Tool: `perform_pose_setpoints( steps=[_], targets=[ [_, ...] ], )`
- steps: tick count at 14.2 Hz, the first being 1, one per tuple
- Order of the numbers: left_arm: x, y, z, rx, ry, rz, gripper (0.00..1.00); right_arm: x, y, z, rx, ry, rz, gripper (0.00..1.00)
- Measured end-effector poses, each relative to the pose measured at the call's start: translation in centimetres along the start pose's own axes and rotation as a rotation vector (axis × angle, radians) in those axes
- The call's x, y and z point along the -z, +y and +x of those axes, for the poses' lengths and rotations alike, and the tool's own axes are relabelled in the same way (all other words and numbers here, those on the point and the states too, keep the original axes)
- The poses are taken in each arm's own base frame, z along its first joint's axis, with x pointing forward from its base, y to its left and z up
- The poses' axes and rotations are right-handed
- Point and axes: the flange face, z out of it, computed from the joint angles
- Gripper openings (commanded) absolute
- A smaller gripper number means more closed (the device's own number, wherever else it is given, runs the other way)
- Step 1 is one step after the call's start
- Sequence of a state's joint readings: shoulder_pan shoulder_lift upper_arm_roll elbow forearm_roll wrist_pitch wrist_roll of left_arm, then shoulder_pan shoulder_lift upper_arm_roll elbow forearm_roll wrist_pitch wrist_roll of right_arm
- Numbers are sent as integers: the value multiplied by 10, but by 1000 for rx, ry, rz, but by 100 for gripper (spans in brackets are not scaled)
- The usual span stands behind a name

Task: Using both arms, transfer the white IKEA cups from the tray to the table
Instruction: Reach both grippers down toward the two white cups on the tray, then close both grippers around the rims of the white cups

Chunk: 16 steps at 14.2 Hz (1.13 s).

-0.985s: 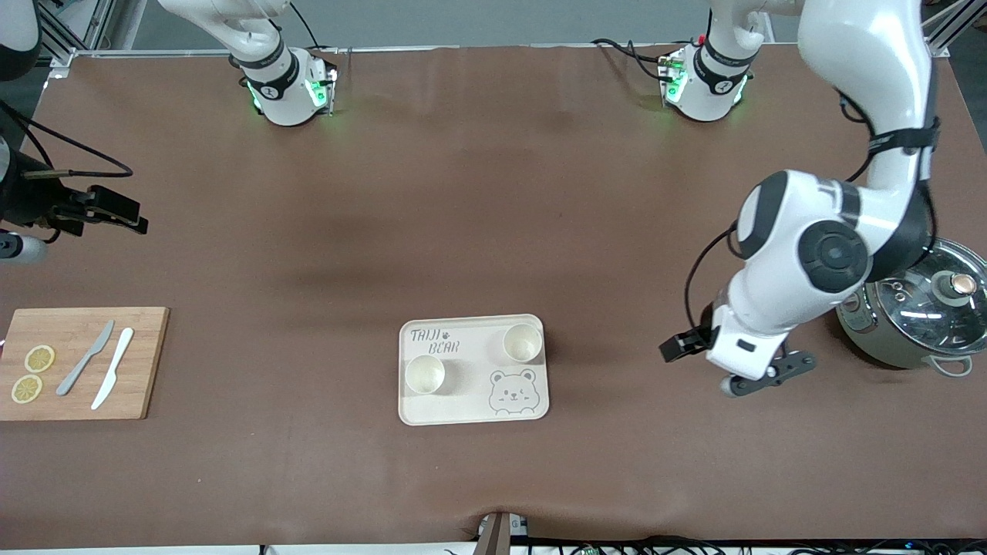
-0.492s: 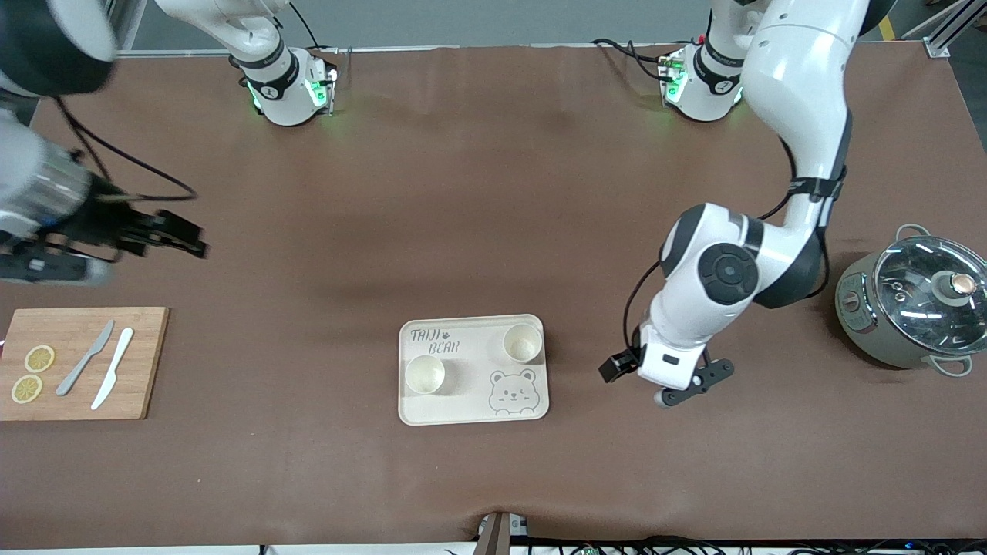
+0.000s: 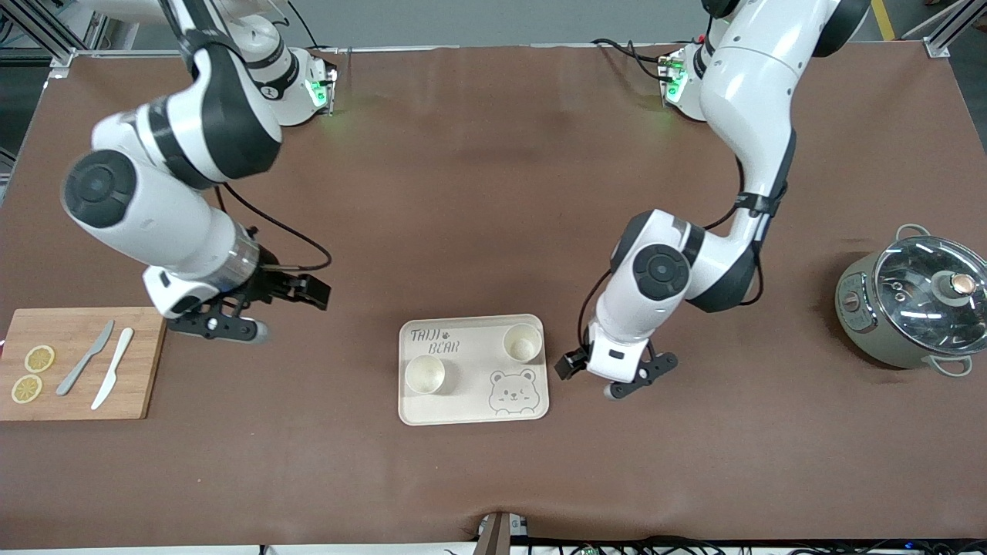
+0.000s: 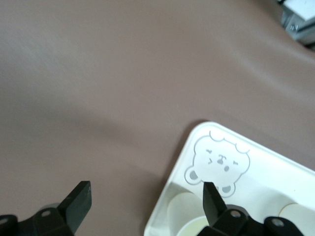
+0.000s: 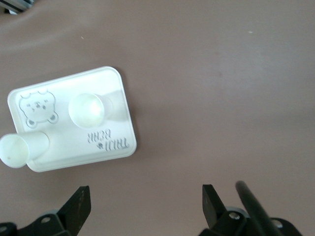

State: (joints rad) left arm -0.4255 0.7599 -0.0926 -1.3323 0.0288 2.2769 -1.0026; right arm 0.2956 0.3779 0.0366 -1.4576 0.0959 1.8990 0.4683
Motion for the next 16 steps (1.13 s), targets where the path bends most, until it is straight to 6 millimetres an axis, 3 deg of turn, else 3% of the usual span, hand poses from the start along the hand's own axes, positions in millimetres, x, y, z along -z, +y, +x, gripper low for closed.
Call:
perform_pose_setpoints(
  steps=[4,8,12,13,16],
  targets=[
    [-26,18,-34,-20,10,26,100,-56,-43,-1,-30,35,24,100],
    [-50,32,-67,-30,5,37,100,-101,-44,15,-45,72,40,100],
    [-68,36,-87,-55,3,58,100,-141,-45,26,-52,109,60,100],
    [-70,36,-89,-59,4,61,94,-149,-45,28,-53,119,66,100],
    [-71,37,-90,-47,5,62,44,-168,-46,29,-52,128,70,100]
  ],
)
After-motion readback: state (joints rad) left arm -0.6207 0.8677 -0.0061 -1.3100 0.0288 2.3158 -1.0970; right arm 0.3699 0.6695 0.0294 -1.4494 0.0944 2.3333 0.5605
